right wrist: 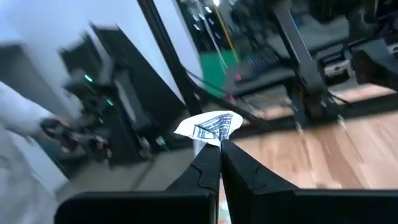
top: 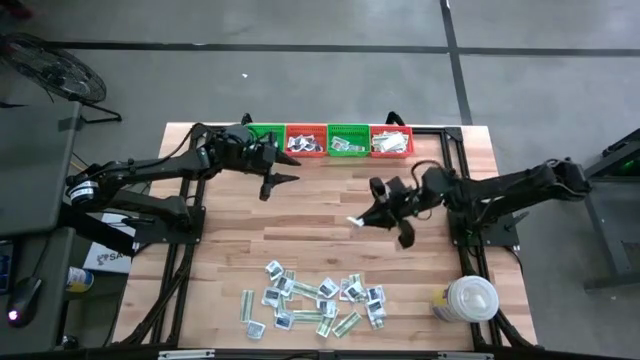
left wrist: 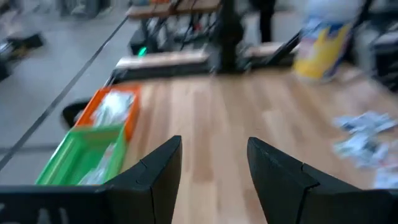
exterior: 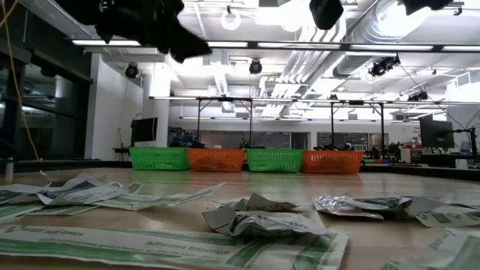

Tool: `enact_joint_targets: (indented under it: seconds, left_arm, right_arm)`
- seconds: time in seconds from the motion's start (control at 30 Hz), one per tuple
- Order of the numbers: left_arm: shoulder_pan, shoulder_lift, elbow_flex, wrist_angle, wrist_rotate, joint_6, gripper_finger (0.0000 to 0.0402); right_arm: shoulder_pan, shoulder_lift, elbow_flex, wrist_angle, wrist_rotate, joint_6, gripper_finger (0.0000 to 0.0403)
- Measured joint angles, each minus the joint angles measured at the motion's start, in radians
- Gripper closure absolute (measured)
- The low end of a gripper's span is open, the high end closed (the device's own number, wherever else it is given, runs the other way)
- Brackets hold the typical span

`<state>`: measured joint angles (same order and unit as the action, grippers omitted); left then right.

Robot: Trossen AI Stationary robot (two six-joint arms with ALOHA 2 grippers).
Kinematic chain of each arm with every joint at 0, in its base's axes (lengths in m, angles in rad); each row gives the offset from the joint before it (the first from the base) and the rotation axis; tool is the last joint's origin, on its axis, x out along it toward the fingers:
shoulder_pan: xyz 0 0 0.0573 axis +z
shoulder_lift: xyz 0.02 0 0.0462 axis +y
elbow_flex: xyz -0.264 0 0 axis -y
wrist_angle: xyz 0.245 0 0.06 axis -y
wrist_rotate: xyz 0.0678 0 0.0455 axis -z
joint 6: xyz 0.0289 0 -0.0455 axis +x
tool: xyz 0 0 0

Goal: Pick & Place First Aid Supplies
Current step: Put the gray towelette pack in the left orange bin

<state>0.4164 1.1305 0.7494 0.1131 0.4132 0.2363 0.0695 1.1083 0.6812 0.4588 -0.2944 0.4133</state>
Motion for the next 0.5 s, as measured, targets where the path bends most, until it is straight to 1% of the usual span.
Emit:
enact_joint_targets:
  seconds: [0.1,0.17,0.27,0.33,0.43,0.5]
  left_arm:
    - [0.000,0.000,0.000,0.117,0.092,-0.061,0.0222]
    - [-0.007,0.000,0.000,0.204,0.132,-0.101,0.0222]
    - [-0.034,0.000,0.000,0.314,0.135,-0.118,0.0222]
    - [-0.048,0.000,0.000,0.359,0.135,-0.119,0.0222]
    - [-0.053,0.001,0.000,0.377,0.133,-0.117,0.0222]
    - [-0.051,0.001,0.000,0.377,0.131,-0.113,0.0222]
  right_arm:
    - [-0.057,-0.004,-0.019,0.093,-0.101,0.040,0.0403]
    - [-0.092,0.000,-0.019,0.148,-0.173,0.064,0.0403]
    - [-0.145,0.005,-0.020,0.238,-0.274,0.113,0.0403]
    - [-0.176,0.005,-0.020,0.276,-0.321,0.137,0.0403]
    - [-0.224,0.004,-0.020,0.317,-0.381,0.179,0.0403]
    - [-0.249,0.004,-0.020,0.322,-0.401,0.191,0.0402]
